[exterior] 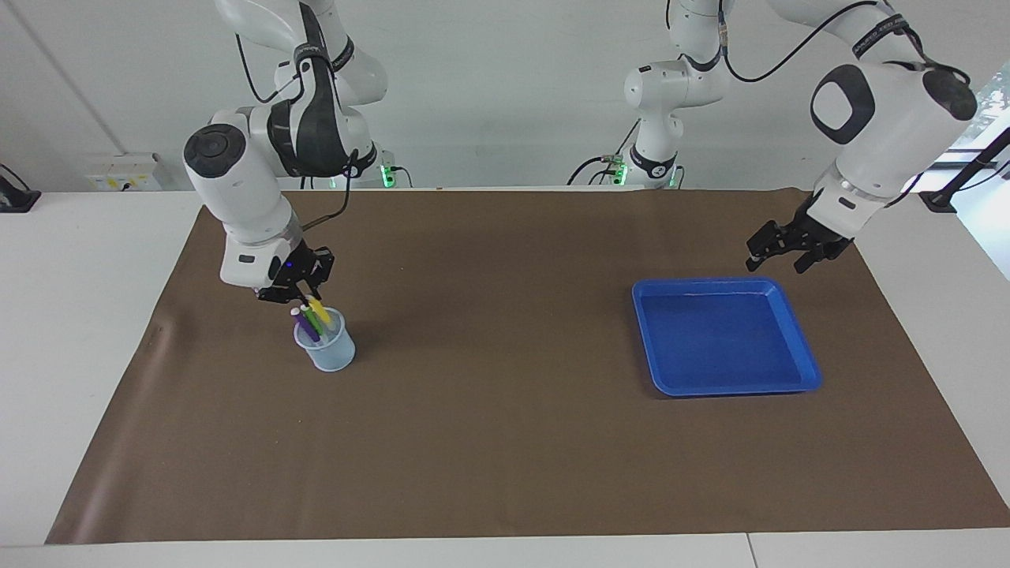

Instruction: Transfer and insert pens with both arms

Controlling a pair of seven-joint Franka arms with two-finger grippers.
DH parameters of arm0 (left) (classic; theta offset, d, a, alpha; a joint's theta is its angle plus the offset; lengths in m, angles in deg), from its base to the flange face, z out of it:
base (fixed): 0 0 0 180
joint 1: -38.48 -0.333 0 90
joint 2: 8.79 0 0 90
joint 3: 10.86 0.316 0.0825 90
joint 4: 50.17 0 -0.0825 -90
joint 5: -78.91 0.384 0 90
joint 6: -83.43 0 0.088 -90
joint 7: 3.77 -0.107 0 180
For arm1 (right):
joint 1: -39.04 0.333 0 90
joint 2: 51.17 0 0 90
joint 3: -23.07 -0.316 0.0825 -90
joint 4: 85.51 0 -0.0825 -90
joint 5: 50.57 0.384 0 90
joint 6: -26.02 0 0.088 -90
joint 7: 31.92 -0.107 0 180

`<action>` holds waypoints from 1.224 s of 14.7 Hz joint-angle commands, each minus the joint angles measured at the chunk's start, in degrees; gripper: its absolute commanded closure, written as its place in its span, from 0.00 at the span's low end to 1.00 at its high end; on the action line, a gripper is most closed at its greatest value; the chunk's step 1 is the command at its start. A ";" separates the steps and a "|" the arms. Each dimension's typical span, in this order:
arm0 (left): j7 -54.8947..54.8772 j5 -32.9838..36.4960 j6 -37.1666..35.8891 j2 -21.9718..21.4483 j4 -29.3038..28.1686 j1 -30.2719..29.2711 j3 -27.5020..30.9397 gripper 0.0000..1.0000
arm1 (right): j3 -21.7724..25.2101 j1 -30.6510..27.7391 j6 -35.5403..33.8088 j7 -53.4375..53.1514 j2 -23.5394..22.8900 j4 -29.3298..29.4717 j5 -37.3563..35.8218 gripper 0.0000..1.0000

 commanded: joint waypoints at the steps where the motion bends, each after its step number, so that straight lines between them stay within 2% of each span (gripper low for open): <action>1: -1.15 3.25 -9.33 1.27 9.06 0.11 -0.62 0.00 | -0.21 -0.44 0.67 0.86 1.04 -0.22 -1.20 0.00; 3: -1.15 4.14 -13.29 1.80 13.38 0.38 -1.15 0.00 | -0.21 -0.35 -1.52 0.77 0.94 4.08 -1.12 0.00; 7: -1.06 4.58 -14.10 1.19 13.22 1.34 -1.15 0.00 | -0.30 0.27 -11.70 -0.62 1.56 14.80 -1.03 0.00; 13: -0.62 4.40 -14.28 0.48 12.96 1.43 -1.24 0.00 | -0.30 0.18 -29.37 -11.16 1.74 27.64 -0.85 0.00; 15: -0.53 4.40 -14.28 -0.13 12.26 0.91 -1.06 0.00 | 0.23 -0.70 -31.42 -14.24 1.82 27.92 -1.20 0.00; 18: -0.36 4.40 -14.37 -1.97 10.06 2.13 -0.71 0.00 | 0.67 -3.33 -31.60 -16.45 4.72 22.67 -1.29 0.00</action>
